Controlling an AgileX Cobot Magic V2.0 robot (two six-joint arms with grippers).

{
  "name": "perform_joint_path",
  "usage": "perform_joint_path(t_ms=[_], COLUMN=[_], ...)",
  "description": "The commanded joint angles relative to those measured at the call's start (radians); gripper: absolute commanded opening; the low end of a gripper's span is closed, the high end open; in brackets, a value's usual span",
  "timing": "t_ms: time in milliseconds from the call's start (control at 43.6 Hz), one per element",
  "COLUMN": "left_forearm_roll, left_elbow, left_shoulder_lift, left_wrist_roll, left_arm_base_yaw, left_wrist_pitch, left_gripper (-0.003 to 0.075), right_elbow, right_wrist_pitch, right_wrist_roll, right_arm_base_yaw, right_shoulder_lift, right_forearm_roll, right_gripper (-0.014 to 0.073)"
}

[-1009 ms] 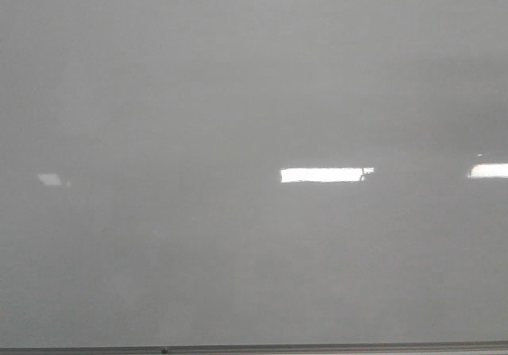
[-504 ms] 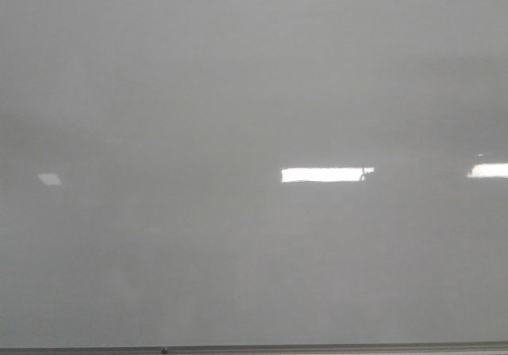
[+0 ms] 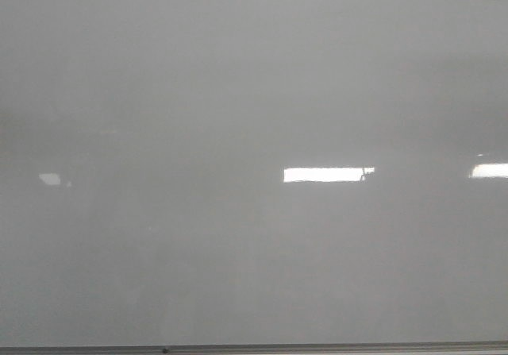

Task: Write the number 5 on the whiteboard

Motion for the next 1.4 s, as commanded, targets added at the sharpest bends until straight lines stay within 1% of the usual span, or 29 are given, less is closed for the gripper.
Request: perform_joint_path(t_ms=[0,161,229,252,344,459,527,596,665,734,757,803,871,894,986,1078,1169,1284,1376], left_forearm_roll=[0.000,0.000,0.000,0.000,0.000,0.031,0.065,0.095,0.127,0.142,0.142,0.142,0.142,0.140,0.140,0.142,0.142,0.142,0.142], left_elbow=[-0.032,-0.032,-0.032,-0.032,-0.032,-0.032,-0.034,-0.046,-0.079,-0.126,-0.148,-0.192,-0.231,-0.249,-0.295,-0.336,-0.367,-0.393,-0.410], left_shoulder_lift=[-0.016,-0.016,-0.016,-0.016,-0.016,-0.027,-0.042,-0.068,-0.089,-0.101,-0.103,-0.104,-0.104,-0.104,-0.104,-0.104,-0.104,-0.104,-0.104], left_wrist_roll=[-0.009,-0.009,-0.009,-0.009,-0.009,-0.009,-0.009,-0.009,-0.009,-0.005,0.014,0.096,0.210,0.268,0.416,0.541,0.625,0.659,0.678], left_arm_base_yaw=[-0.006,-0.006,-0.006,-0.006,-0.006,-0.006,-0.010,-0.026,-0.047,-0.090,-0.107,-0.161,-0.238,-0.267,-0.388,-0.519,-0.626,-0.764,-0.836], left_wrist_pitch=[-0.108,-0.122,-0.122,-0.120,-0.109,-0.068,-0.030,0.056,0.204,0.374,0.447,0.583,0.702,0.754,0.887,0.980,1.022,1.025,1.022], left_gripper=[0.0424,0.0299,0.0225,0.0188,0.0080,-0.0021,-0.0020,-0.0020,-0.0020,-0.0020,-0.0020,-0.0020,-0.0020,-0.0020,-0.0020,-0.0020,-0.0020,-0.0020,-0.0020], right_elbow=[-0.034,-0.034,-0.034,-0.034,-0.034,-0.034,-0.034,-0.034,-0.034,-0.034,-0.034,-0.034,-0.036,-0.037,-0.051,-0.089,-0.137,-0.216,-0.270], right_wrist_pitch=[-0.084,-0.084,-0.084,-0.084,-0.084,-0.085,-0.090,-0.102,-0.119,-0.123,-0.122,-0.113,-0.093,-0.085,-0.040,0.011,0.074,0.179,0.274], right_wrist_roll=[0.001,0.001,0.001,0.001,0.001,0.001,0.001,0.001,0.001,0.001,0.001,0.001,0.001,0.001,0.000,-0.001,-0.038,-0.145,-0.259], right_arm_base_yaw=[0.000,0.000,0.000,0.000,0.000,0.000,0.000,0.000,0.000,0.000,0.000,0.000,0.000,0.000,0.000,0.017,0.071,0.175,0.280], right_shoulder_lift=[0.017,0.017,0.017,0.017,0.017,0.017,0.017,0.017,0.017,0.017,0.017,0.020,0.031,0.037,0.073,0.119,0.177,0.255,0.329], right_forearm_roll=[0.006,0.006,0.006,0.006,0.006,0.006,0.006,0.006,0.006,0.006,0.006,0.006,0.006,0.006,0.006,0.006,0.013,0.054,0.136], right_gripper=[0.0601,0.0601,0.0601,0.0601,0.0601,0.0601,0.0601,0.0601,0.0601,0.0601,0.0601,0.0601,0.0601,0.0601,0.0601,0.0601,0.0601,0.0601,0.0601])
